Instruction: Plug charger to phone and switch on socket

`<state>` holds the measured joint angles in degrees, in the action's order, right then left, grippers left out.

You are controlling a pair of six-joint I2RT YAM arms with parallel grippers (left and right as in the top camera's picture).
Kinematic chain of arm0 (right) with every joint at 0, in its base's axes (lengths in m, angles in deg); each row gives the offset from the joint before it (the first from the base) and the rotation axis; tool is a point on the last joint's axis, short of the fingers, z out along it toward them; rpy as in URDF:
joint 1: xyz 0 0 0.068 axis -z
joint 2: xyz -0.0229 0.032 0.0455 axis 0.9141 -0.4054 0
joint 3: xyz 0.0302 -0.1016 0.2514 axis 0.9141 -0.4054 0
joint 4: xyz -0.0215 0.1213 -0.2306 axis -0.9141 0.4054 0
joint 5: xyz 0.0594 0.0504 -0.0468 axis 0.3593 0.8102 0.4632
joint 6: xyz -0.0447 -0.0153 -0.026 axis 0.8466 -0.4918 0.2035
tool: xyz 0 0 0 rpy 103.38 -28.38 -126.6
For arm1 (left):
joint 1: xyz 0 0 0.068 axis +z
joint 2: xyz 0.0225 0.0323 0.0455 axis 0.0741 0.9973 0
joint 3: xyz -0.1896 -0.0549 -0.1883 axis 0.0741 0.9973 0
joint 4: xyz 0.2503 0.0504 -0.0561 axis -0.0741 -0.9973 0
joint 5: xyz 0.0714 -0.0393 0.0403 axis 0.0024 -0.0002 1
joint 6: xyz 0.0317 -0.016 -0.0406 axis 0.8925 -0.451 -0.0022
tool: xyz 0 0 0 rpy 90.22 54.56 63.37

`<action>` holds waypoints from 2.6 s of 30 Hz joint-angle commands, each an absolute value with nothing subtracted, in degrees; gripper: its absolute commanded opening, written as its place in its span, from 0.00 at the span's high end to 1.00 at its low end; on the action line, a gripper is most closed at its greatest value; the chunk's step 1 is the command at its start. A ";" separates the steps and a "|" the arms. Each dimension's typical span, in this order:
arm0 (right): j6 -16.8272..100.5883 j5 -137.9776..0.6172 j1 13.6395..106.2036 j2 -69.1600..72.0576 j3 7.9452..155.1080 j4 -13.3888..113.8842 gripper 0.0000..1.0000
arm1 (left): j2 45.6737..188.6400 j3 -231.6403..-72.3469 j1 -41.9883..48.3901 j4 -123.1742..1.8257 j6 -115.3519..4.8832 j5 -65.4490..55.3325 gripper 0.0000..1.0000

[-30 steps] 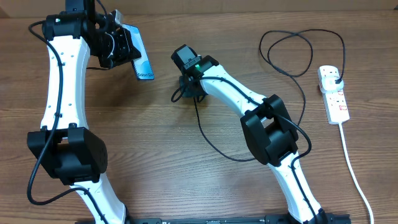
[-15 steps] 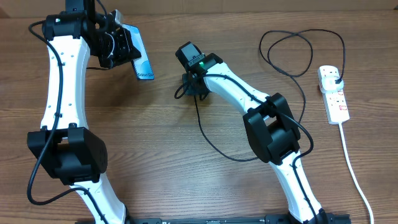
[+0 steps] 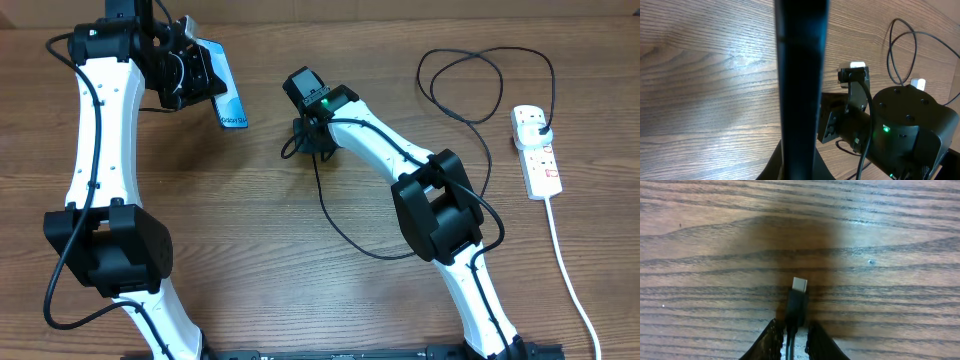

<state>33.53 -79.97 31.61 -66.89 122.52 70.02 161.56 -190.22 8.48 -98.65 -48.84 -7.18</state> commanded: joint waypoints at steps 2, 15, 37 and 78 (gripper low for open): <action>33.12 -77.63 31.65 -68.99 122.34 70.78 0.84 | 161.32 -190.70 8.35 -98.17 -47.46 -8.56 0.96; 33.16 -76.52 32.02 -68.99 122.45 70.00 0.94 | 161.32 -190.70 8.35 -98.17 -47.03 -8.73 0.96; 44.11 -47.82 41.11 -47.30 124.03 67.59 0.96 | 161.32 -190.70 8.41 -84.16 -33.56 -47.77 0.96; 36.13 -69.04 31.63 -50.08 123.09 84.86 0.24 | 161.32 -190.70 12.28 -86.10 -50.09 -14.33 0.96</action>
